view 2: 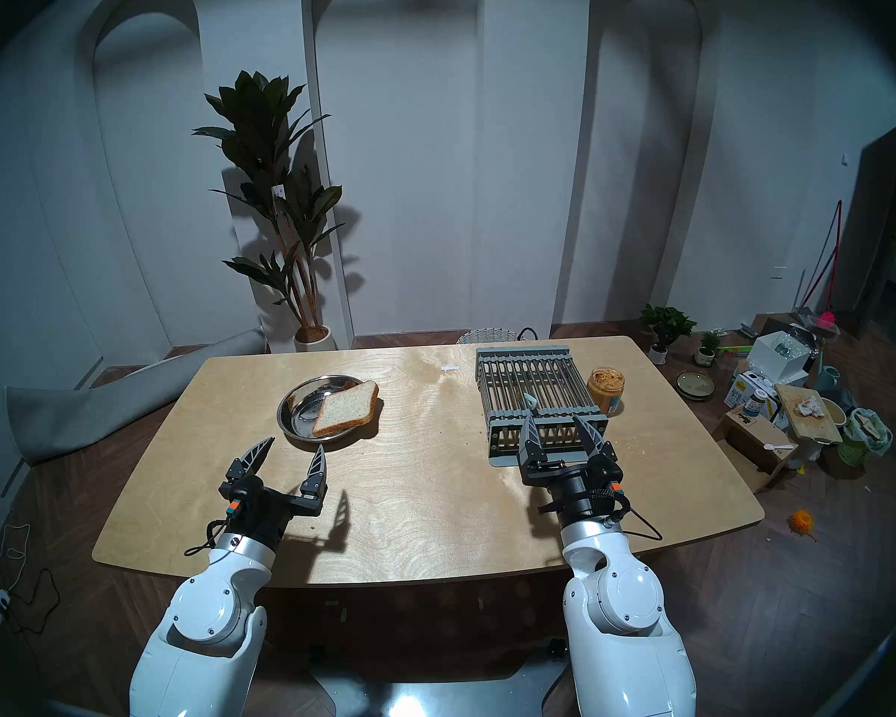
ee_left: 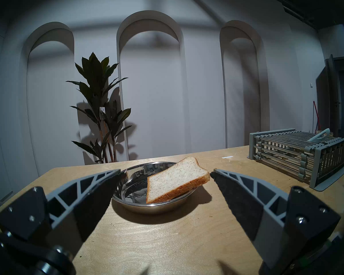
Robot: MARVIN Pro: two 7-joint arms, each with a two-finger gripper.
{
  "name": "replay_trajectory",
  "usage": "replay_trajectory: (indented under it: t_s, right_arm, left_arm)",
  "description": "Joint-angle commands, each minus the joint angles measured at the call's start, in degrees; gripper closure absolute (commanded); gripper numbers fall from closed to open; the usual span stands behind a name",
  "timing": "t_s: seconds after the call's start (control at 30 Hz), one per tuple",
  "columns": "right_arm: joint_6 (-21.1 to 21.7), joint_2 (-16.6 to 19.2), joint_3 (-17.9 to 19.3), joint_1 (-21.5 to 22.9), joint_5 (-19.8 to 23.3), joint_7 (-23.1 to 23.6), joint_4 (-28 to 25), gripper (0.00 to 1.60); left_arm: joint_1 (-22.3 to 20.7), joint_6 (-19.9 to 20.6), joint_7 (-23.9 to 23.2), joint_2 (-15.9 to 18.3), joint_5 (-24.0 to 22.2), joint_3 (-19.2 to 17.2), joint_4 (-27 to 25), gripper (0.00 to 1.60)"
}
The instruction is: Spread peanut butter over the slice of bread with the knife
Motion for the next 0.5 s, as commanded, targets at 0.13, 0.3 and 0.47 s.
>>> replay_trajectory:
  t_s: [0.13,0.3,0.47]
  right_arm:
    - [-7.2,0.2,0.8,6.5,-0.2,1.7,2.8,0.0]
    - [-1.0,-2.0,0.6,9.7,-0.7,-3.1,2.5,0.0]
    - [3.1,-1.3,-0.4,12.2,-2.9,-5.2,2.6,0.0]
  left_arm:
    - [0.3,-0.9,0.4,0.0,0.4,-0.6,-1.8,0.0]
    - [0.3,-0.7,0.3,-0.1,0.4,-0.6,-1.8,0.0]
    - [0.4,-0.3,0.3,-0.1,0.4,-0.6,-2.2,0.0]
